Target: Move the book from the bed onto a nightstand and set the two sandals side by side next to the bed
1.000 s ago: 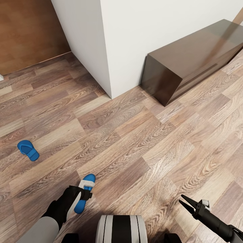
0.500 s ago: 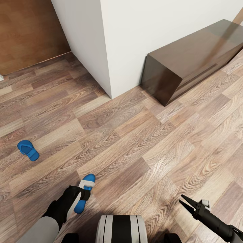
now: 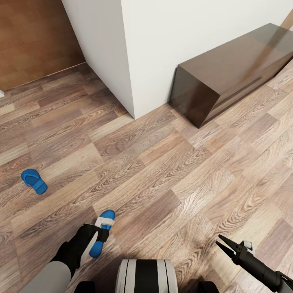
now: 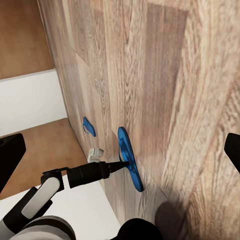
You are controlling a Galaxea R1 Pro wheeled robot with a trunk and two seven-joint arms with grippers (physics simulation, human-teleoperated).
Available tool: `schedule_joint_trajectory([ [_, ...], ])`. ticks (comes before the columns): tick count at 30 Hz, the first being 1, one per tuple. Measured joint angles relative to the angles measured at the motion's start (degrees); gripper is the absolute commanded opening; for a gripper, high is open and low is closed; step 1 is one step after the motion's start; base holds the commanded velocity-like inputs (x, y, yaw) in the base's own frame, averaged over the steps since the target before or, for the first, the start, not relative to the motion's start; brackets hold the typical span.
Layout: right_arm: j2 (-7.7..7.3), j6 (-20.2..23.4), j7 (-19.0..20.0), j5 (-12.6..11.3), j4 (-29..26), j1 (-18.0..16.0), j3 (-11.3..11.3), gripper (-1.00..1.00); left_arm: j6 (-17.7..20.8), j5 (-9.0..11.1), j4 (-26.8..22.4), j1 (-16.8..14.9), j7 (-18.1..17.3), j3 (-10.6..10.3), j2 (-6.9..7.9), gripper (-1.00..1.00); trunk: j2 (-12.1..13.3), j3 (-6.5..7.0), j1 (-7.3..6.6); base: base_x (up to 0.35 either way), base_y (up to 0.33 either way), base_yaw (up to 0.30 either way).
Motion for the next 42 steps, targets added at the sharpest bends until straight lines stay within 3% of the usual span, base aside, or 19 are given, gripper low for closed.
schedule_joint_trajectory([
  [12, 0.0, 0.0, 0.0, -0.1, 0.0, 0.0, 0.0, 1.0, 0.1, 0.0, 0.0, 0.0, 0.0, 0.0, 0.0, -1.0, 0.0, 0.0, 0.0, 0.0, 0.0, 0.0],
  [42, 0.0, 0.0, 0.0, 0.3, 0.0, 0.0, 0.1, 1.0, 1.1, 0.0, -0.4, 0.0, -0.3, 0.1, 0.07, -1.0, 0.4, 6.64, -0.77, 0.0, 0.0, 0.0],
])
